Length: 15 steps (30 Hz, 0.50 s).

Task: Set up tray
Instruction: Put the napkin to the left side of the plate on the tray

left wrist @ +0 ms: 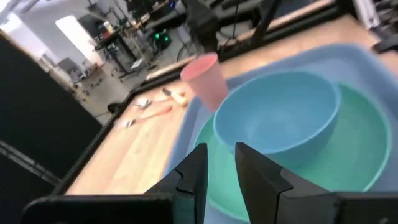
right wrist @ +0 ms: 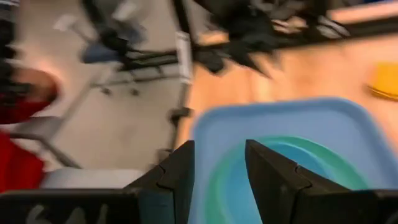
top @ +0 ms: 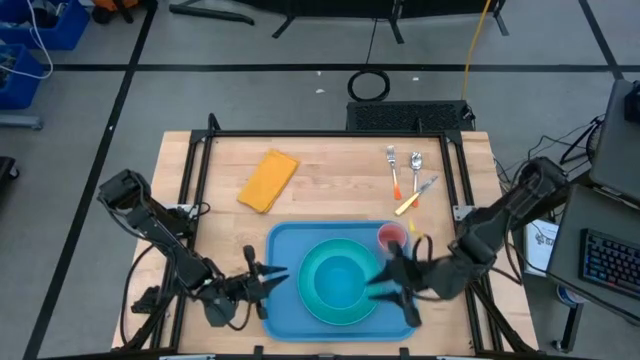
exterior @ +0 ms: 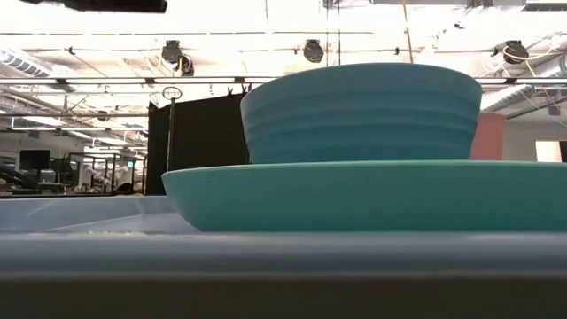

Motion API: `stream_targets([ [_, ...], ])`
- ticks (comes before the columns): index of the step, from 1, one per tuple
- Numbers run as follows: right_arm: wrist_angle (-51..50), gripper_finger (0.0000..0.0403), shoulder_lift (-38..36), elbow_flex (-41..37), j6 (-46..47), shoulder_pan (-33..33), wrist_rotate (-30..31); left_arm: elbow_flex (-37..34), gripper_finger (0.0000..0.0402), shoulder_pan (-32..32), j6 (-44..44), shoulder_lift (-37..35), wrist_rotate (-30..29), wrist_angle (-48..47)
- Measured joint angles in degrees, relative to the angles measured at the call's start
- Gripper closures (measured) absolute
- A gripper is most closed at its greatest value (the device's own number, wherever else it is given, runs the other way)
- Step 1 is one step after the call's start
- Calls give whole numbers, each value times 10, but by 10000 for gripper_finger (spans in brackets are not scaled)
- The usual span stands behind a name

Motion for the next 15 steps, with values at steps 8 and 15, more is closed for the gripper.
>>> stream_targets([
  [8,270,269,1,-143,-51,73,20,0,314,46,-237,-63,35,-272],
  [15,363,269,0,-180,-123,103,35,0,314,123,-391,-103,118,-495],
])
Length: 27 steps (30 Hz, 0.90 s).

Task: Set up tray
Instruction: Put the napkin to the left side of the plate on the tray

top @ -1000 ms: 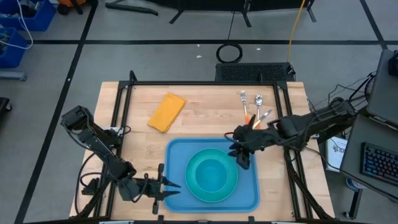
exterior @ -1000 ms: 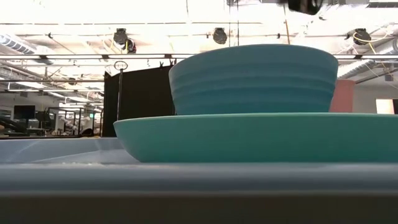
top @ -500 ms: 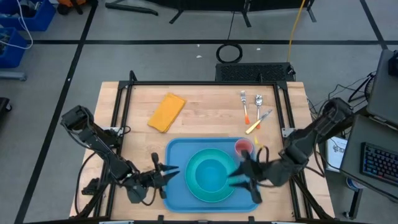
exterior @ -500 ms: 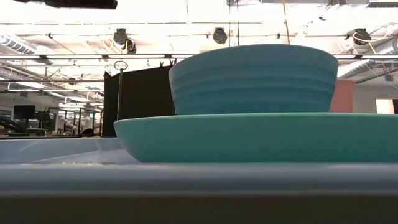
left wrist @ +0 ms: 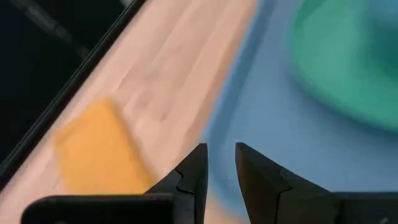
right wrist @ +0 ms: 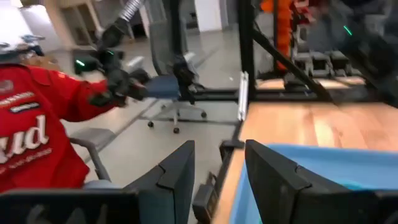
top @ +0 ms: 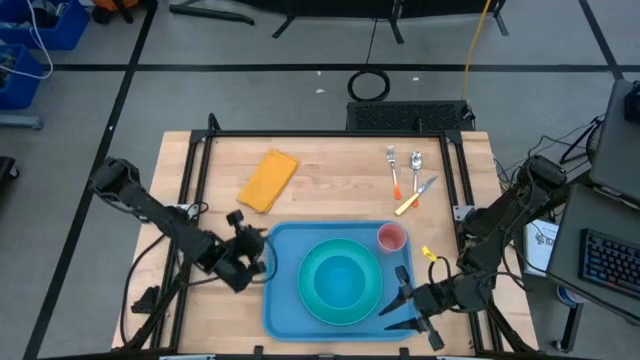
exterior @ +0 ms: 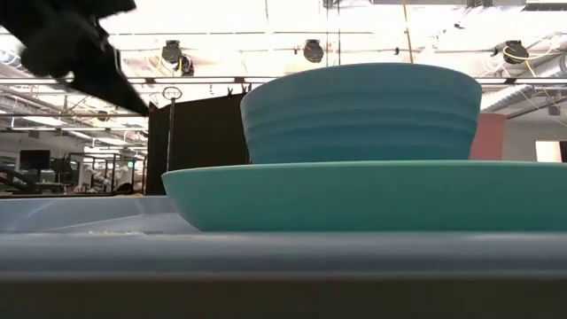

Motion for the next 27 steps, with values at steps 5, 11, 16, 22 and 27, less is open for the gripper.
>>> stream_targets([
  [5,0,269,0,-1,-18,1,-1,0,314,67,-24,0,70,-107],
  [11,-3,269,0,-1,-18,2,-5,0,313,108,43,0,78,-131],
  [16,-17,269,0,-1,-18,1,-5,0,313,141,116,0,101,-127],
  [22,-15,269,9,-1,-18,5,-5,0,313,169,211,4,112,-102],
  [27,-11,269,25,-1,-6,14,-5,0,313,180,253,19,112,-77],
])
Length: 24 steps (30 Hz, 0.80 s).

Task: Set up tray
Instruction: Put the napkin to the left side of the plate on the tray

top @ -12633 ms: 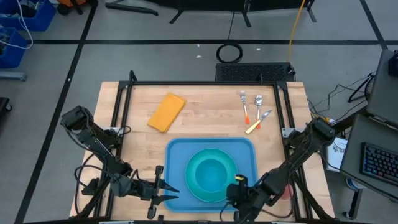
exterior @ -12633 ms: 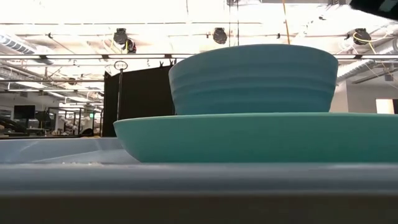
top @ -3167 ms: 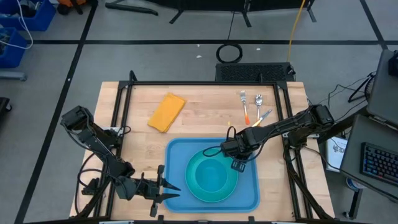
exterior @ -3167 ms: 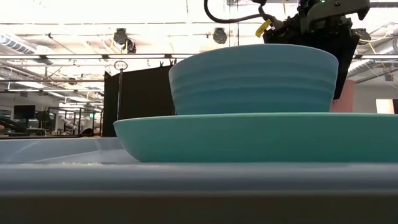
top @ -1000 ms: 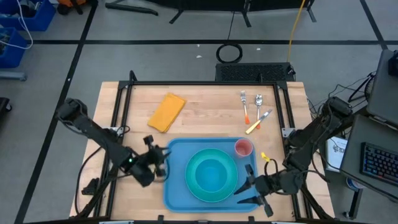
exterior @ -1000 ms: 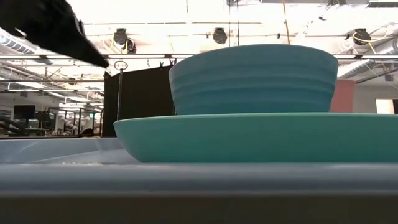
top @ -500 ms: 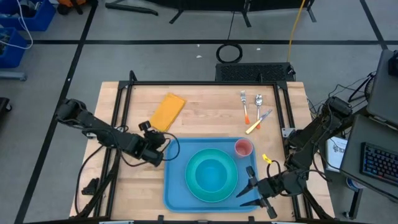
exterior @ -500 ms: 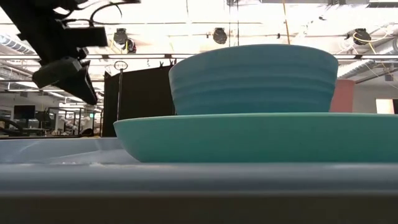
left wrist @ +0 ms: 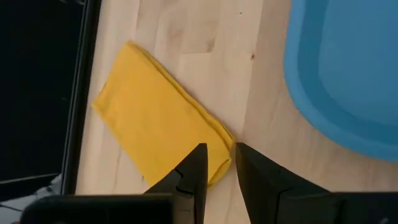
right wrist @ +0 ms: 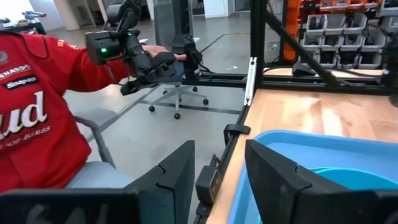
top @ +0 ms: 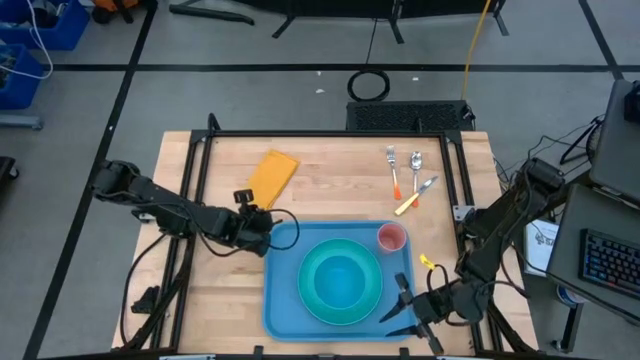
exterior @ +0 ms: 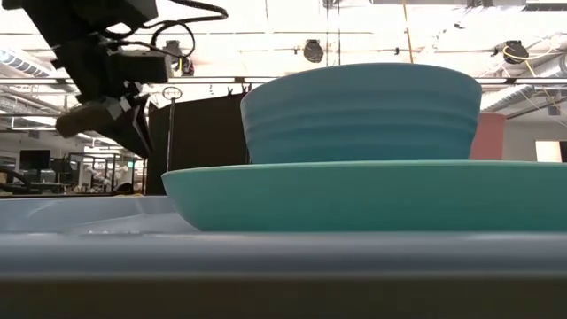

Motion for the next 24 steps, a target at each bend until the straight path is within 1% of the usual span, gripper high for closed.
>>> stream_targets([
  [4,20,269,7,0,-1,7,0,0,313,16,16,19,-2,-1],
  [6,23,269,8,0,-1,10,0,-2,313,25,27,33,7,5],
  [10,31,269,8,0,-2,11,1,-16,313,40,27,53,7,16],
  [17,36,269,7,0,-13,11,2,-56,311,39,20,57,17,39],
  [20,35,269,7,0,-15,11,2,-66,284,28,17,58,6,50],
  [24,35,269,7,0,-16,11,2,-68,216,18,-25,57,-48,54],
])
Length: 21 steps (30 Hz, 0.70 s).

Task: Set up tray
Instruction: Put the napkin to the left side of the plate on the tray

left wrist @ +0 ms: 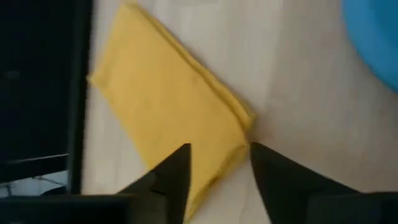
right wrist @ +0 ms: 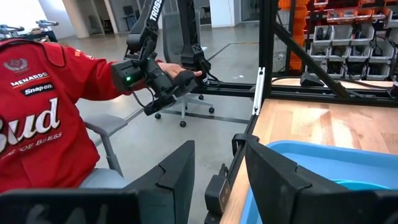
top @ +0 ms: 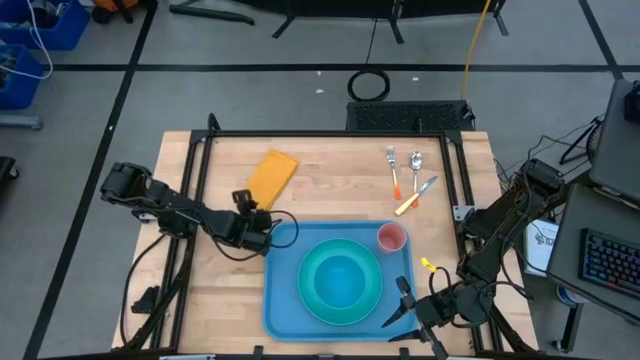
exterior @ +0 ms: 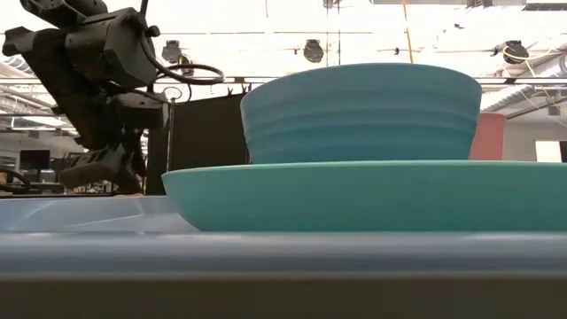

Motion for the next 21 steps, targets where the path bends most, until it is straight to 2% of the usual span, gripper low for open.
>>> stream_targets([
  [4,0,269,0,0,1,0,0,0,156,-2,-32,0,14,-1],
  [8,0,269,0,0,2,0,0,0,126,-3,-47,5,59,-1],
  [14,0,269,0,0,0,0,0,0,131,-1,1,33,59,28],
  [21,-2,269,0,0,0,0,0,2,156,-2,32,76,22,67],
])
